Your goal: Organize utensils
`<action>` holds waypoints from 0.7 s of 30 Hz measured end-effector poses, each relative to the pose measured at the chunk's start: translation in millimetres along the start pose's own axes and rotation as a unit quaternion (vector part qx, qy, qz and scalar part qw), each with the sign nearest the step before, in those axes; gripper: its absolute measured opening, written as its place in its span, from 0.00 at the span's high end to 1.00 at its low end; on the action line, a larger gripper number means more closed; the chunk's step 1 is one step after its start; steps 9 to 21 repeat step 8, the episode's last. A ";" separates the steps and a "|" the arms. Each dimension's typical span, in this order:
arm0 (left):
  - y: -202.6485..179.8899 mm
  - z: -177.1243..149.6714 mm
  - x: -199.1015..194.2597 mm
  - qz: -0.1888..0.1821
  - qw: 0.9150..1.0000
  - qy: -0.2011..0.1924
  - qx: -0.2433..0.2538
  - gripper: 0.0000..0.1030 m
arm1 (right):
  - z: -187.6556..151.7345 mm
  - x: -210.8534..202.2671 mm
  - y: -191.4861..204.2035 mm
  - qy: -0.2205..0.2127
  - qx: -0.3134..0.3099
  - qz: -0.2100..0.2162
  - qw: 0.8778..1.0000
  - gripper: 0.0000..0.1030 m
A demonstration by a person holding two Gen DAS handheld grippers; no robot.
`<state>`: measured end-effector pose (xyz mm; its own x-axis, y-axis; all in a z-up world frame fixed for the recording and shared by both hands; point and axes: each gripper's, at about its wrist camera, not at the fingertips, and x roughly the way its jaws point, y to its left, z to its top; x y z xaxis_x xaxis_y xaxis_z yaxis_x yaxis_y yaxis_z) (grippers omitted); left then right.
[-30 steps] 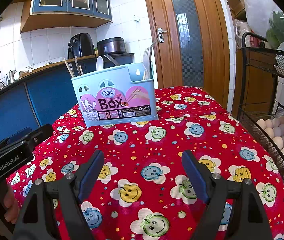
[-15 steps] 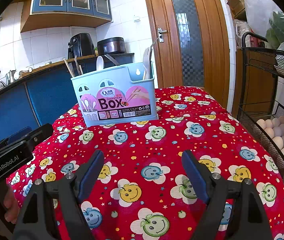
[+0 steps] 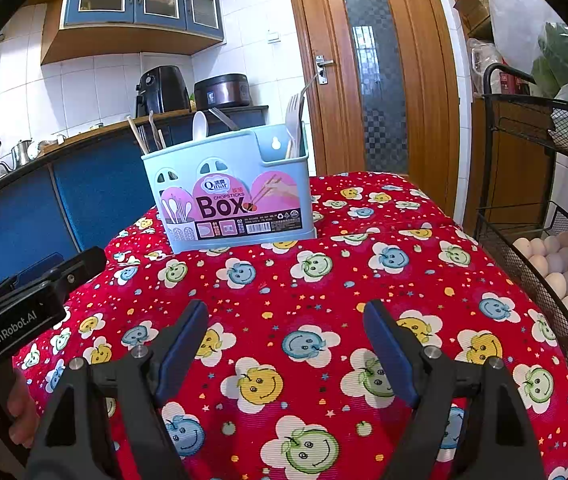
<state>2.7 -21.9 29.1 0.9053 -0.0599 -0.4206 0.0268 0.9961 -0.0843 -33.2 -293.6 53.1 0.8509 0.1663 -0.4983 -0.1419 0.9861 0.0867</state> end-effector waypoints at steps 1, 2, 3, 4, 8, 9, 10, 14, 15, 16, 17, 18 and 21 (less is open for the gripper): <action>0.6 -0.3 -0.2 0.000 1.000 0.000 0.000 0.25 | -0.1 0.0 -0.1 0.000 0.000 0.000 1.000 0.21; 0.4 -0.3 -0.1 0.000 1.000 0.000 0.000 0.25 | -0.2 0.0 -0.2 0.000 0.000 0.000 1.000 0.21; 0.2 -0.2 0.0 0.000 1.000 0.001 -0.001 0.25 | 0.0 -0.1 0.0 0.000 0.000 0.000 1.000 0.21; 0.7 -0.4 -0.3 0.000 1.000 0.001 -0.001 0.25 | -0.1 0.1 -0.1 0.000 0.000 0.000 1.000 0.21; -0.6 0.4 0.4 -0.001 1.000 0.002 -0.001 0.25 | -1.6 0.9 -0.7 0.001 0.001 0.000 1.000 0.21; -0.6 0.4 0.4 -0.001 1.000 0.002 -0.001 0.25 | -1.6 0.9 -0.7 0.001 0.001 0.000 1.000 0.21; -0.6 0.4 0.4 -0.001 1.000 0.002 -0.001 0.25 | -1.6 0.9 -0.7 0.001 0.001 0.000 1.000 0.21; -0.6 0.4 0.4 -0.001 1.000 0.002 -0.001 0.25 | -1.6 0.9 -0.7 0.001 0.001 0.000 1.000 0.21; -0.6 0.4 0.4 -0.001 1.000 0.002 -0.001 0.25 | -1.6 0.9 -0.7 0.001 0.001 0.000 1.000 0.21; -0.6 0.4 0.4 -0.001 1.000 0.002 -0.001 0.25 | -1.6 0.9 -0.7 0.001 0.001 0.000 1.000 0.21; -0.6 0.4 0.4 -0.001 1.000 0.002 -0.001 0.25 | -1.6 0.9 -0.7 0.001 0.001 0.000 1.000 0.21; -0.6 0.4 0.4 -0.001 1.000 0.002 -0.001 0.25 | -1.6 0.9 -0.7 0.001 0.001 0.000 1.000 0.21; -0.6 0.4 0.4 -0.001 1.000 0.002 -0.001 0.25 | -1.6 0.9 -0.7 0.001 0.001 0.000 1.000 0.21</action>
